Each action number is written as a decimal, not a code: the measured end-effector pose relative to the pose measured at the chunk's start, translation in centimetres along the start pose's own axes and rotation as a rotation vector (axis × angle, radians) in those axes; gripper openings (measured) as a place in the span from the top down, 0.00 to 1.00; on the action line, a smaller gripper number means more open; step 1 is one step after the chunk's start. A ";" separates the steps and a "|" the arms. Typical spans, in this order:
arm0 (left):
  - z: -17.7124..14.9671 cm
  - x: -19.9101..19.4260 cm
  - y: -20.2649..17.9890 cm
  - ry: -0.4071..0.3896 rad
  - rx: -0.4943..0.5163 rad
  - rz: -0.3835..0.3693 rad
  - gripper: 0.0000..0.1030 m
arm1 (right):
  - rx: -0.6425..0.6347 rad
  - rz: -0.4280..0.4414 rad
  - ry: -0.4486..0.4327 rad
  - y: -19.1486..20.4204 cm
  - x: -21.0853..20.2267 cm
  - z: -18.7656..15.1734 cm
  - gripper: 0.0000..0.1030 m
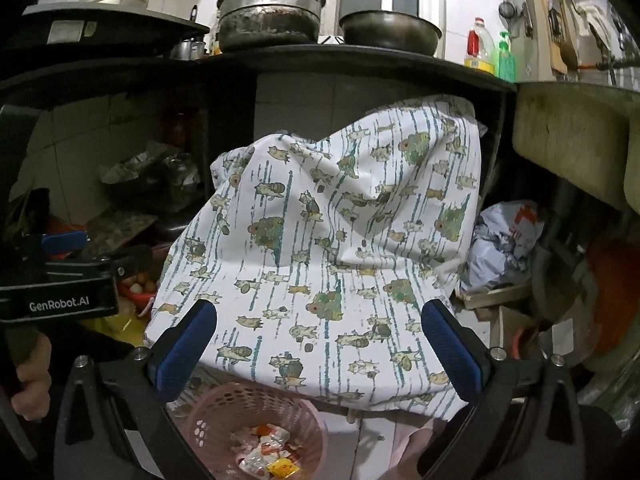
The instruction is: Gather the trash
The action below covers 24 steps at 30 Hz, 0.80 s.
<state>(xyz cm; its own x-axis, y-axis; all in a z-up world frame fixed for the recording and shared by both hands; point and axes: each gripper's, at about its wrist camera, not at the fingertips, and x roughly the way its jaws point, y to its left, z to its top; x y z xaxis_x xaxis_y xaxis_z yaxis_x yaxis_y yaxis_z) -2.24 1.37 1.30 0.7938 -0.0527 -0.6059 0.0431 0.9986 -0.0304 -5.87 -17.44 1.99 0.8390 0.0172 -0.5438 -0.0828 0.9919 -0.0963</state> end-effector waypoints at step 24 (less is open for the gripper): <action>-0.1 0.1 -0.1 -0.020 -0.005 0.027 0.01 | 0.099 -0.042 0.090 -2.9 2.3 -0.5 0.00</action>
<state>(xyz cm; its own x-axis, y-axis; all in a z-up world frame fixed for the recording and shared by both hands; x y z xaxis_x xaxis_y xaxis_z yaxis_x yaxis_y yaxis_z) -2.19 1.24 1.17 0.8065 -0.0256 -0.5907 0.0184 0.9997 -0.0183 -3.95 -20.37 0.64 0.7885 -0.0316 -0.6142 0.0087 0.9991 -0.0403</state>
